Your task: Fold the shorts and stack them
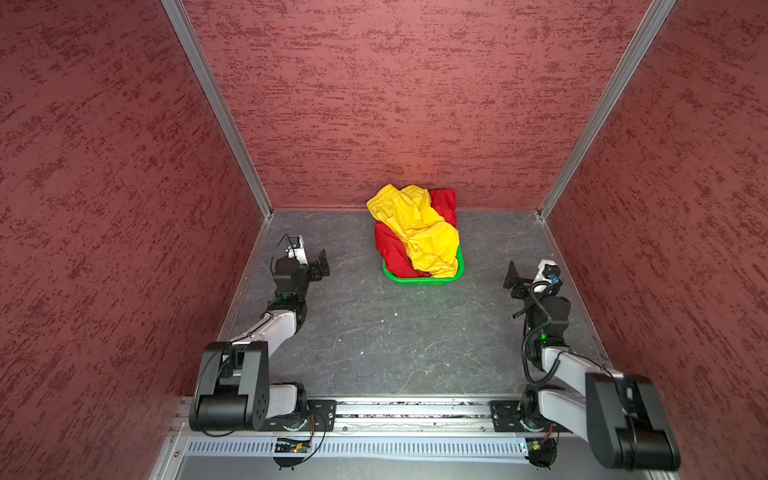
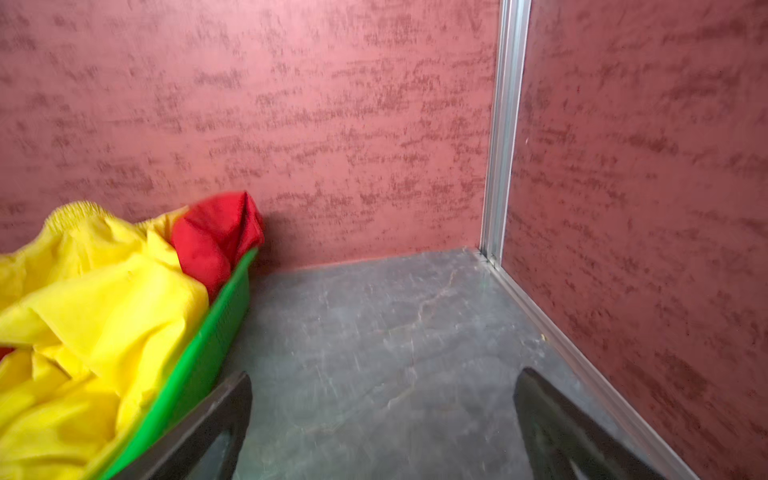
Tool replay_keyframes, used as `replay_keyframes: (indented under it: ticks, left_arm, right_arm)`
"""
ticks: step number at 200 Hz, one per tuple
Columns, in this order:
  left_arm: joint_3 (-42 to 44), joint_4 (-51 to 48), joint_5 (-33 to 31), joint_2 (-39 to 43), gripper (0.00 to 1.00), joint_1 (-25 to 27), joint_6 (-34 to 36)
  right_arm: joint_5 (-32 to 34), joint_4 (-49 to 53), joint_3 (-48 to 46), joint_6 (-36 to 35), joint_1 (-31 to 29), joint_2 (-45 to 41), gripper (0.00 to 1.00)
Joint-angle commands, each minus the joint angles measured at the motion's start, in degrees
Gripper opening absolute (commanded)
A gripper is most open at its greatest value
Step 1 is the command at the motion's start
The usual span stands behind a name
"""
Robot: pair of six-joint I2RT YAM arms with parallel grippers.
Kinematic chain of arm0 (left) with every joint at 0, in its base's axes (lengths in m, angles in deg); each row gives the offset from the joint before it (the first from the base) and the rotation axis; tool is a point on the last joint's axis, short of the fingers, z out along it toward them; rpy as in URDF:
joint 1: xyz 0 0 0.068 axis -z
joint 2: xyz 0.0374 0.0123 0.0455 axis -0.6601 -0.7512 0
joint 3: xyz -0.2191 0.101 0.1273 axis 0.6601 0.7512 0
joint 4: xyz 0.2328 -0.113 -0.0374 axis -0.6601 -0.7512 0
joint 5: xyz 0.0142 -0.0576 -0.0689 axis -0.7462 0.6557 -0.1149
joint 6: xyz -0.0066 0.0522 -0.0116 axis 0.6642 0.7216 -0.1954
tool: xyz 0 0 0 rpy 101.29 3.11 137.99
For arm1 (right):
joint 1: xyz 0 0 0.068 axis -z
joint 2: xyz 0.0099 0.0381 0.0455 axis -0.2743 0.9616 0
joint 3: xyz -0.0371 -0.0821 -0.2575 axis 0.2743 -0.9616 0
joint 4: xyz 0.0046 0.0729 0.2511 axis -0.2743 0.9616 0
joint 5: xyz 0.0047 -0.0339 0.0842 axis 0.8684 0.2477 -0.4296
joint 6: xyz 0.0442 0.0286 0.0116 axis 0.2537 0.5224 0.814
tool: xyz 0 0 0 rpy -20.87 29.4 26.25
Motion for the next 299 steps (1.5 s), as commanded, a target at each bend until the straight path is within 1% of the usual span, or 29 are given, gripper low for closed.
replay_keyframes:
  ticks: [1, 17, 44, 65, 73, 84, 113, 149, 156, 168, 189, 202, 215, 230, 248, 268, 295, 299]
  left_arm:
    - [-6.1, -17.1, 1.9, 2.4, 1.00, 0.3, -3.2]
    - [-11.0, -23.3, 5.2, 2.4, 1.00, 1.2, -5.1]
    - [-19.0, -31.2, 8.7, -0.7, 1.00, 5.5, -11.1]
    - [-26.4, -37.9, 11.3, -6.7, 1.00, 9.8, -16.5]
    - [-29.1, -39.9, 12.4, -9.6, 1.00, 11.4, -18.2]
    - [-32.9, -42.1, 14.1, -13.8, 1.00, 13.6, -20.4]
    - [-40.9, -43.6, 18.2, -24.7, 1.00, 18.4, -24.8]
    - [-49.2, -41.1, 23.7, -36.8, 0.99, 21.9, -31.1]
    - [-50.9, -40.7, 24.4, -38.9, 0.99, 22.6, -31.8]
    - [-54.0, -40.1, 25.3, -42.1, 0.98, 23.9, -32.9]
    - [-59.3, -39.0, 26.5, -46.7, 0.98, 26.4, -33.4]
    - [-62.8, -39.7, 26.9, -49.2, 0.97, 28.0, -33.3]
    - [-66.3, -41.1, 27.4, -51.3, 0.97, 29.1, -32.9]
    - [-67.7, -42.3, 26.3, -51.1, 0.98, 29.4, -32.9]
    - [-64.4, -40.9, 24.2, -48.1, 0.98, 28.3, -34.2]
    - [-58.3, -40.3, 23.3, -42.6, 0.99, 25.2, -35.7]
    - [-46.7, -38.9, 21.2, -32.7, 0.99, 19.8, -36.2]
    - [-45.0, -38.6, 20.9, -31.2, 0.99, 18.7, -36.3]
  right_arm:
    - [-2.9, 27.7, 10.2, 5.8, -0.2, -4.4, 0.99]
    - [-7.2, 37.6, 16.1, 11.6, -0.2, -4.3, 0.99]
    - [-15.9, 44.8, 23.5, 23.7, -0.5, -0.5, 0.99]
    - [-18.0, 51.7, 28.7, 36.0, -1.2, 3.6, 0.99]
    - [-19.0, 53.2, 29.5, 38.8, -1.8, 4.7, 0.99]
    - [-19.4, 54.4, 29.7, 40.6, -2.9, 5.5, 0.99]
    - [-18.0, 59.0, 30.6, 40.1, -5.8, 6.1, 0.99]
    - [-18.0, 65.6, 32.4, 38.8, -6.5, 5.0, 0.99]
    - [-18.7, 64.6, 31.5, 39.3, -6.3, 4.2, 0.99]
    - [-22.9, 60.3, 28.9, 40.2, -5.1, 2.4, 0.99]
    - [-28.5, 52.7, 23.3, 46.0, -2.5, -1.2, 0.99]
    - [-28.1, 52.6, 22.3, 48.0, -1.9, -2.4, 0.99]
    - [-27.2, 56.4, 24.5, 45.1, -1.9, -1.9, 0.99]
    - [-25.4, 65.3, 30.5, 40.4, -2.1, 0.9, 0.99]
    - [-22.9, 75.1, 38.7, 35.2, -3.2, 6.4, 0.99]
    - [-20.1, 81.1, 46.4, 31.9, -6.6, 12.7, 0.99]
    - [-15.1, 84.6, 56.6, 28.8, -14.1, 21.6, 0.99]
    - [-14.7, 85.0, 58.2, 28.3, -15.2, 24.0, 0.99]
